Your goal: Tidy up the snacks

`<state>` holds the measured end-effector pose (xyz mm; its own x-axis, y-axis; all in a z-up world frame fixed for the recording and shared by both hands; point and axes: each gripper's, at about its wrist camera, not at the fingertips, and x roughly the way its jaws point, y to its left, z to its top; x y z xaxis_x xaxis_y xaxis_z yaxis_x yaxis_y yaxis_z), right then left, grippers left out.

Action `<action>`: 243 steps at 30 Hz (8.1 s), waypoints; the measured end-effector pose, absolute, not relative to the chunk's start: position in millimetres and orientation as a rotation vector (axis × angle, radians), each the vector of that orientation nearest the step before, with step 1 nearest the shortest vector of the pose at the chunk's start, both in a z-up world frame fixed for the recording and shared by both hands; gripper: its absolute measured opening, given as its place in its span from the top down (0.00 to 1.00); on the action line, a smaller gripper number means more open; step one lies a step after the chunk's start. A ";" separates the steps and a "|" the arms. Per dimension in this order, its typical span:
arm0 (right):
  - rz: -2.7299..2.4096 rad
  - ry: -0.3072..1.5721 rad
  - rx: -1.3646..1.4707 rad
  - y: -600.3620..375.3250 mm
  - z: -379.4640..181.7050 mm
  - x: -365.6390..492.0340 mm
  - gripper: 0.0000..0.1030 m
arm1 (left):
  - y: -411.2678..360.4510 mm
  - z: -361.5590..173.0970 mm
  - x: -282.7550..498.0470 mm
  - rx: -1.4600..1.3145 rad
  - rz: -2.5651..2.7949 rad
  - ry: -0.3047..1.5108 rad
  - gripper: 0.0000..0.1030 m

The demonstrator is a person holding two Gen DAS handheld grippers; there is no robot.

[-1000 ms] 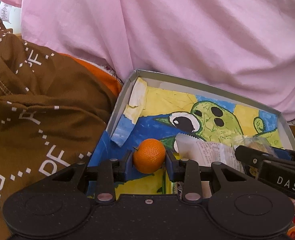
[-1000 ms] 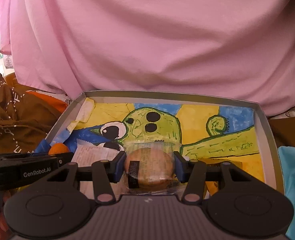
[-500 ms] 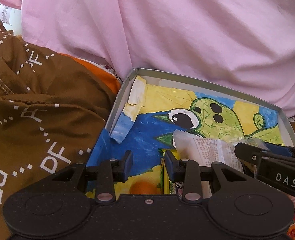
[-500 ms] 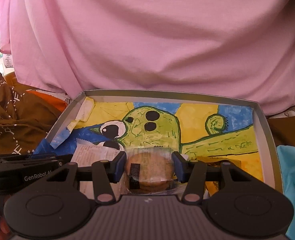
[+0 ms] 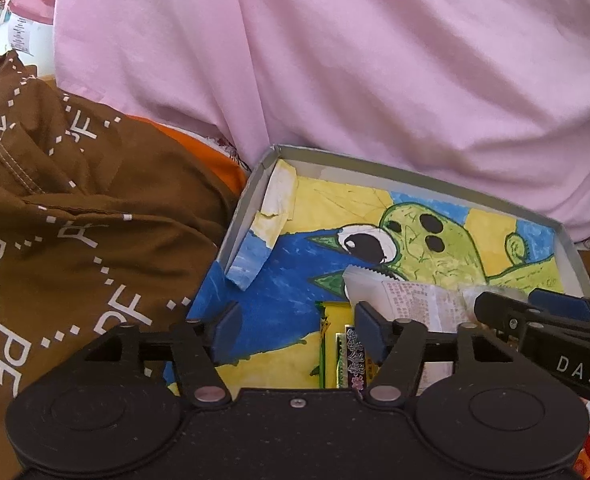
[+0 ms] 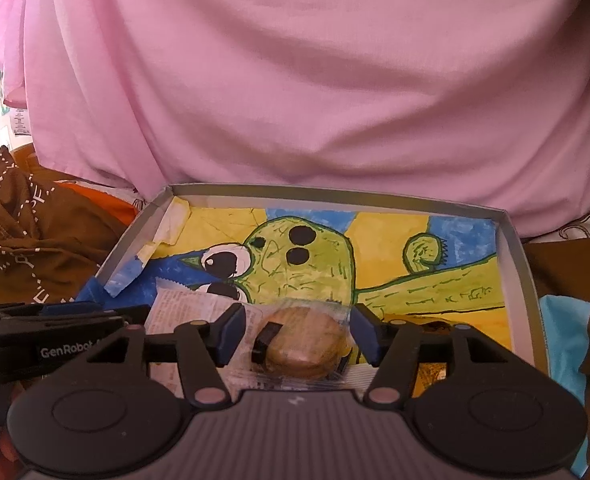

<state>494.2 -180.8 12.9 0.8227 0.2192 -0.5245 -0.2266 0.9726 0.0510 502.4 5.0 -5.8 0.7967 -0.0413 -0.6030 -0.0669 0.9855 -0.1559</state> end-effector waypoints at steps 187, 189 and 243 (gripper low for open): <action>0.221 0.588 -0.014 -234.4 -17.5 156.7 0.00 | -3.6 -34.0 138.4 0.021 0.043 0.532 0.01; 0.222 0.590 -0.016 -234.4 -18.0 156.6 0.00 | -3.3 -34.4 137.8 0.019 0.041 0.533 0.01; 0.236 0.605 -0.026 -232.8 -21.6 155.0 0.00 | -2.9 -38.5 131.1 -0.007 0.048 0.560 0.01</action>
